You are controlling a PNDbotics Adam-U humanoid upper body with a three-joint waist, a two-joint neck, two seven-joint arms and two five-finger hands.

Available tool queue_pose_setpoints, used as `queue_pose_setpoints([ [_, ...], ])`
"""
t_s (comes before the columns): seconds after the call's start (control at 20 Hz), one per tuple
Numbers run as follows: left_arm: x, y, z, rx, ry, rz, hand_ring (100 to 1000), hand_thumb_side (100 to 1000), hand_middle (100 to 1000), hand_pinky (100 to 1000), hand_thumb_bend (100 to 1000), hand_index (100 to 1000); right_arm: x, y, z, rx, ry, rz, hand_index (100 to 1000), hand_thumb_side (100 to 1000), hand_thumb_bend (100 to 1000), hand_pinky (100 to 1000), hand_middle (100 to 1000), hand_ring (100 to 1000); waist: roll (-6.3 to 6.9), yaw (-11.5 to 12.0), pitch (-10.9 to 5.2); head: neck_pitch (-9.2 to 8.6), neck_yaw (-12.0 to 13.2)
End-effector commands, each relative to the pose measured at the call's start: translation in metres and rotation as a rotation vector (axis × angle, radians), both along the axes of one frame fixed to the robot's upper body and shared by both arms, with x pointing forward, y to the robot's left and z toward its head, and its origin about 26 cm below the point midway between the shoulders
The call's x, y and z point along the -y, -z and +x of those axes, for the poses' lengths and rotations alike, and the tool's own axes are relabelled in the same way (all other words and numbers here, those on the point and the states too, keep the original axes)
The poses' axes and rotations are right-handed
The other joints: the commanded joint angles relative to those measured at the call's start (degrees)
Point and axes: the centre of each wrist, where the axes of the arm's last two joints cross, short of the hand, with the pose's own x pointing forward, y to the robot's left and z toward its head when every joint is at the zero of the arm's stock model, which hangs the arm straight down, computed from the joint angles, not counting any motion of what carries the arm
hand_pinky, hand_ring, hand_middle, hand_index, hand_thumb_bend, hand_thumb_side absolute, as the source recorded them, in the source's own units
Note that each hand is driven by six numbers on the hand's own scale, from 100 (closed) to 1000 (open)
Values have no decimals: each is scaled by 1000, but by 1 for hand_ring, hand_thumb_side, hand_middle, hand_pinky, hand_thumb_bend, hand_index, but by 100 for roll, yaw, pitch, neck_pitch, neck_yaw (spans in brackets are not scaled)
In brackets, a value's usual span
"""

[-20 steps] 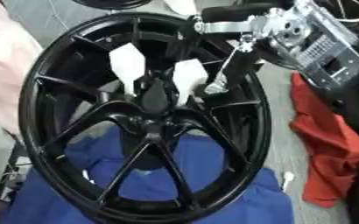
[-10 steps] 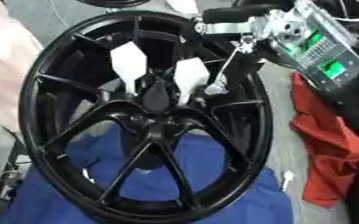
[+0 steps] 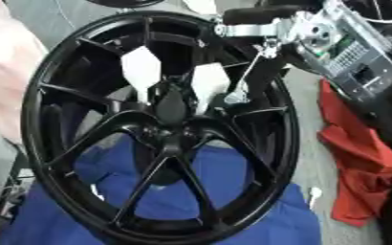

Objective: Pull the pin out of the wheel hub.

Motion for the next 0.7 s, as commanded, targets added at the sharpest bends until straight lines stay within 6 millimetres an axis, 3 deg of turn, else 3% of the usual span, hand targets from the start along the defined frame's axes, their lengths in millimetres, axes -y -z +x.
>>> queue_pose_setpoints([
  [0.05, 1, -8, -1, 25, 7, 31, 616, 635, 621, 735, 100, 793, 6, -11, -2, 26, 16, 15, 648, 100, 391, 773, 473, 679, 72, -6, -68, -74, 10],
  [0.7, 1, -10, -1, 28, 10, 25, 617, 632, 621, 739, 100, 793, 5, -11, -3, 16, 41, 58, 564, 100, 279, 748, 398, 615, 82, -20, -66, -94, 14],
])
